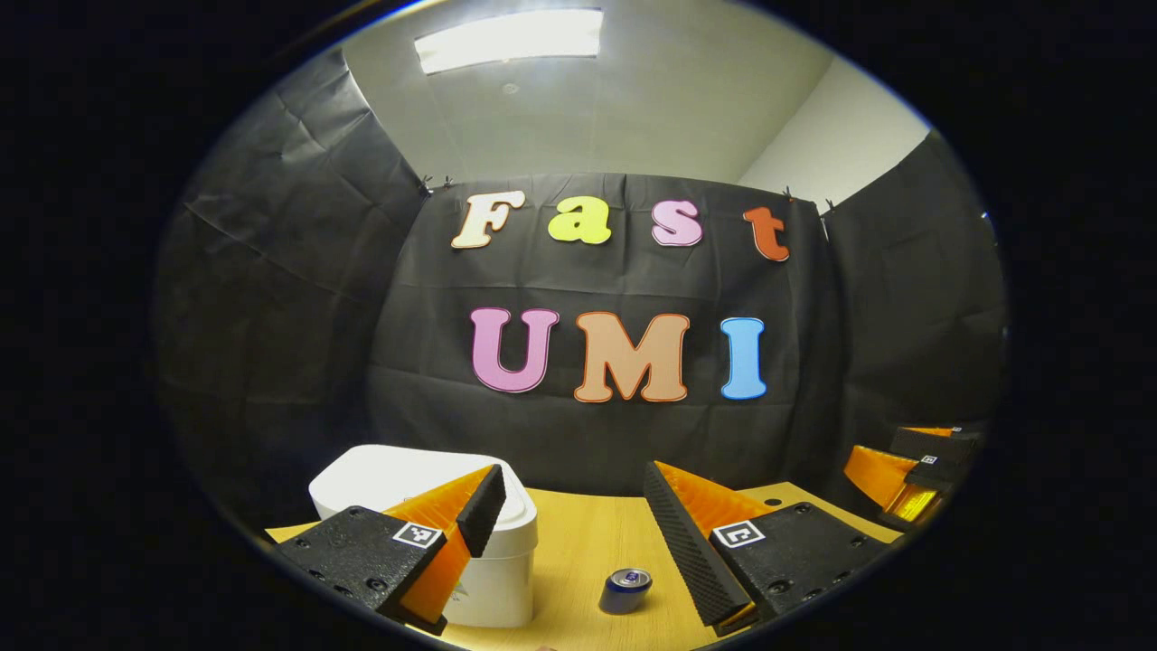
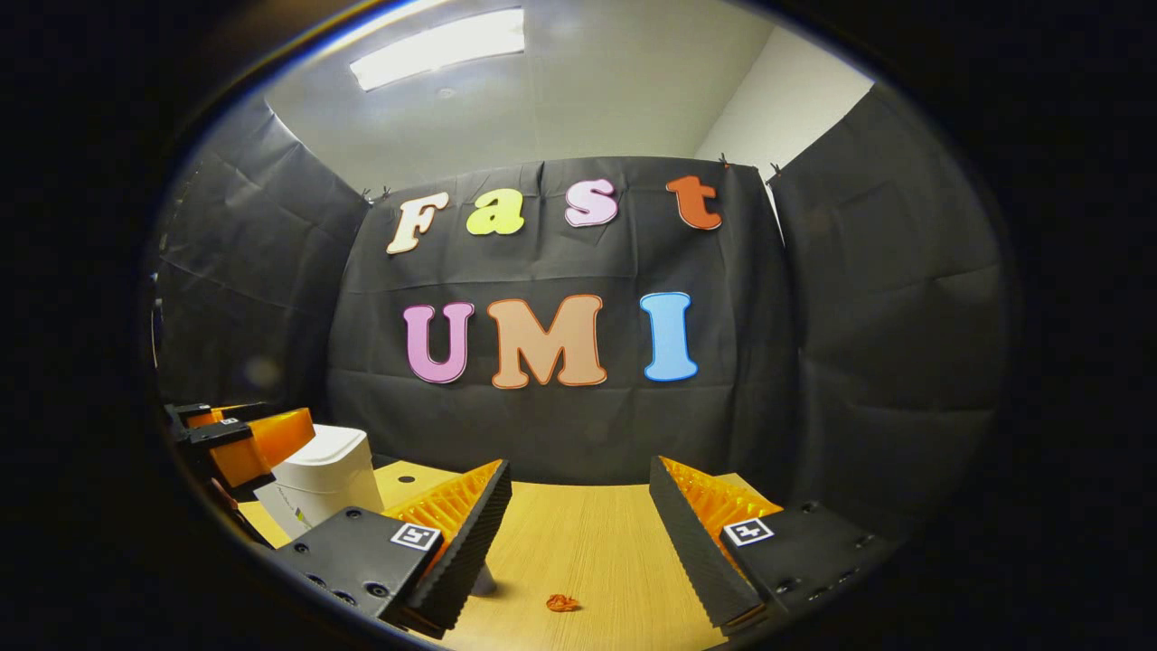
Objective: Press the lid of the desktop garbage bin to open it, pick up the crumpled paper on the desktop and throw it into the bin, then pick up the pop can on the desktop and drop it into the bin, and finally close the garbage bin lid.
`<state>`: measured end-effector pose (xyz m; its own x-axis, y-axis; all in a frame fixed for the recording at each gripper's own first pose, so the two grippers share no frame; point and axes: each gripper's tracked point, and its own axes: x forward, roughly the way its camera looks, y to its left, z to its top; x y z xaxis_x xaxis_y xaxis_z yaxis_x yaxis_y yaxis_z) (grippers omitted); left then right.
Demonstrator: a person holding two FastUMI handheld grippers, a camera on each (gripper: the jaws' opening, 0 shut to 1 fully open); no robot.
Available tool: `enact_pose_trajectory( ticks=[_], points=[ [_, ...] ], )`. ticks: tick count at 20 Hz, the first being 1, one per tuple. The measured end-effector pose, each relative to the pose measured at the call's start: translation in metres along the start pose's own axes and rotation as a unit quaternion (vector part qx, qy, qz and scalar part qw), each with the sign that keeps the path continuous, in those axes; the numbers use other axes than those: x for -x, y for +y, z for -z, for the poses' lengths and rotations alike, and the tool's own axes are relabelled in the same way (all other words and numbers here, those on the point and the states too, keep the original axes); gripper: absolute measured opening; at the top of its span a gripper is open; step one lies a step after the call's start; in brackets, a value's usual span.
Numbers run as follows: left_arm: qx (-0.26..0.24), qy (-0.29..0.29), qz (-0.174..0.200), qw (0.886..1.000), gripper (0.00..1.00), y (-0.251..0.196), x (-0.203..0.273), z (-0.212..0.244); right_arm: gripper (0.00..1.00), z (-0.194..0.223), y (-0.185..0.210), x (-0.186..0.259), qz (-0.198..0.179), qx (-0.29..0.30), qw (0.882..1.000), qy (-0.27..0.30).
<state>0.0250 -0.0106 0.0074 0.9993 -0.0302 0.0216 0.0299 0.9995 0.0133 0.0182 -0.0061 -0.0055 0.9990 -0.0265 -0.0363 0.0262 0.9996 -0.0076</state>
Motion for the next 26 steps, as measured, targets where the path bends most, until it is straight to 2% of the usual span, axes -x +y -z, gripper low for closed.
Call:
enact_pose_trajectory(
  ticks=[15, 19, 20, 23, 24, 26],
  points=[
    [-0.018, -0.003, 0.002, 1.000, 0.91, 0.001, -0.001, -0.001, 0.97, -0.006, -0.007, -0.003, 0.007, -0.008, 1.000, -0.010],
    [-0.017, 0.002, -0.020, 1.000, 0.71, 0.018, -0.002, 0.001, 0.97, -0.006, -0.007, -0.002, 0.007, -0.010, 1.000, -0.013],
    [-0.017, 0.003, -0.027, 0.999, 0.62, 0.021, -0.002, 0.002, 0.97, -0.006, -0.006, -0.002, 0.006, -0.009, 1.000, -0.013],
    [-0.022, 0.011, -0.045, 0.999, 0.46, 0.035, -0.003, 0.008, 0.97, -0.005, -0.004, -0.003, 0.004, -0.007, 1.000, -0.012],
    [-0.027, 0.013, -0.055, 0.998, 0.35, 0.042, -0.003, 0.009, 0.97, -0.004, -0.004, -0.002, 0.004, -0.007, 1.000, -0.011],
    [-0.034, 0.015, -0.070, 0.997, 0.22, 0.055, -0.003, 0.010, 0.97, -0.004, -0.006, -0.002, 0.005, -0.008, 1.000, -0.011]
  ],
)
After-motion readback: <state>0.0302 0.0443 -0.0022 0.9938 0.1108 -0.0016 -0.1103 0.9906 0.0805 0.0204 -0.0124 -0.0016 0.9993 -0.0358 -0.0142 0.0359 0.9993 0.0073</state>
